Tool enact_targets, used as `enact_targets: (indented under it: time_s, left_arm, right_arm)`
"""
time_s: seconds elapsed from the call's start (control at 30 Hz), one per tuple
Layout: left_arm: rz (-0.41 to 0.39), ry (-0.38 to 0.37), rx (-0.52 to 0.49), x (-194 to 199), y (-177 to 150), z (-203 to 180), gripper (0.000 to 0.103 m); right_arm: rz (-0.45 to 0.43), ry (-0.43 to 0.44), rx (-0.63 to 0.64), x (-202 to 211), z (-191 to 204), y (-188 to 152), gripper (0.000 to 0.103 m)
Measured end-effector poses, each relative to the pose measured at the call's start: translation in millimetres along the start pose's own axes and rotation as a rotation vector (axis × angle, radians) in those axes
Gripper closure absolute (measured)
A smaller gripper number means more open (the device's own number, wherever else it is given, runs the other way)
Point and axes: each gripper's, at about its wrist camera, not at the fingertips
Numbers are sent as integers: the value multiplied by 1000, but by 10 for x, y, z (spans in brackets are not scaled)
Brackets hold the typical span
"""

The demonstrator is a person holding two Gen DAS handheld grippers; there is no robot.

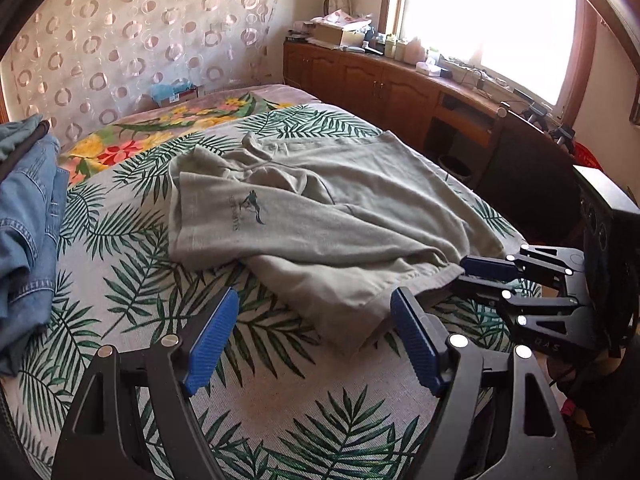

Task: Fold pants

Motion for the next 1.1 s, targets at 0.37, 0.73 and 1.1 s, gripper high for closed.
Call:
enact_targets:
  time_s: [0.37,0.73,1.1]
  left_arm:
    - [-6,-10,17,-5,-56,34,24]
    - [-10,-6,6,-18,-33,-38,24]
    - [0,14,25,-87,-27,-23,24]
  right_arm:
    - [-104,-8,-47,286,-151,-42,99]
    - [-108,-77,-100,605,-342,-366,99]
    - [-52,-80,-86,614,-276,-289,99]
Point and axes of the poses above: each gripper's, at about its wrist camera, not at the fingertips, and x roughly against the way its jaws point, z to its left, y to its top, and after that the axes turned 10 degrees about z, right-handed
